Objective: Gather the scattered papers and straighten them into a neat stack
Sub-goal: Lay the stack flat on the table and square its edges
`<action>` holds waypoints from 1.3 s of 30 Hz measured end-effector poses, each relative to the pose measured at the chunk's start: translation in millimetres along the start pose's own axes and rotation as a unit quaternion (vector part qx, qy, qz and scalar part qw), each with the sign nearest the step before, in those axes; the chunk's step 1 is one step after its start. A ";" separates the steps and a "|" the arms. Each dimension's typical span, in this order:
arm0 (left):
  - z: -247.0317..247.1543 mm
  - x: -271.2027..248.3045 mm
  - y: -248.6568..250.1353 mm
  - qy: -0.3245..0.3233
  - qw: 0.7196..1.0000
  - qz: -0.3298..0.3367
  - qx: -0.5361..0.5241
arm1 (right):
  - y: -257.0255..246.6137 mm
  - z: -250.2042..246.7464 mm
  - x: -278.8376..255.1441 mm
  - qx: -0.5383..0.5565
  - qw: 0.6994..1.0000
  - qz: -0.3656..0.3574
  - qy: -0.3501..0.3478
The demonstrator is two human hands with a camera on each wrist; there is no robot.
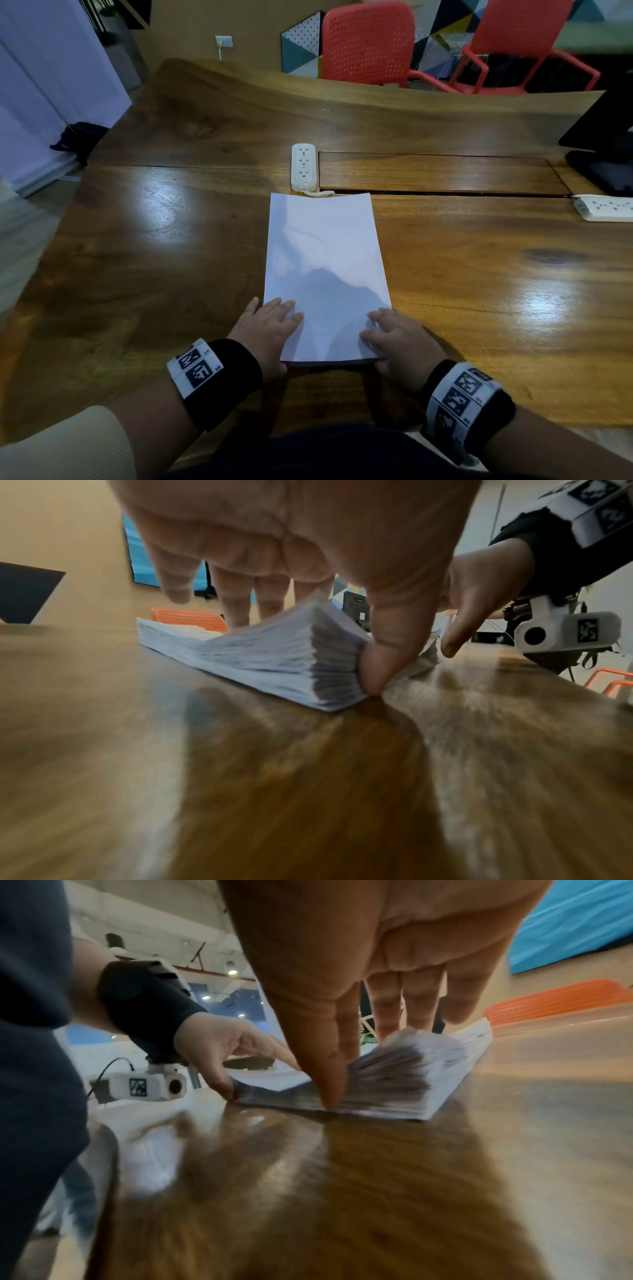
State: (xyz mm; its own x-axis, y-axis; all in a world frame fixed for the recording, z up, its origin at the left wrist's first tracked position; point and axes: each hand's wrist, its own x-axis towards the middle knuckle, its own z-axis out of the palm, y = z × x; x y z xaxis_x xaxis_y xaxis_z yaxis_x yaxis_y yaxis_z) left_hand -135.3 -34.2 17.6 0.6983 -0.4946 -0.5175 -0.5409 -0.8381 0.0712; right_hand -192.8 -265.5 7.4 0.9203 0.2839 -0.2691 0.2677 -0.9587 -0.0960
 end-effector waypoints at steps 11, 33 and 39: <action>-2.4 5.7 0.6 -0.007 0.998 0.046 0.034 | 5.2 10.7 7.0 -0.004 0.996 -0.077 0.035; 1.1 12.6 -1.0 0.015 0.999 0.048 0.006 | 6.7 9.7 10.0 0.009 0.996 -0.066 0.066; -0.8 7.0 -6.5 0.033 0.998 0.045 -0.031 | 12.8 9.3 5.2 0.027 0.998 -0.051 0.032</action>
State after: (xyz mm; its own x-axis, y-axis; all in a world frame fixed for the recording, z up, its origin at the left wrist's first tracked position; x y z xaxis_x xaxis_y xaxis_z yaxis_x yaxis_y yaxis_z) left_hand -126.6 -32.4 14.2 0.6791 -0.5810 -0.4487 -0.5742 -0.8012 0.1685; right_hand -187.2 -276.1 -4.1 0.9058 0.3764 -0.1947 0.3465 -0.9223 -0.1712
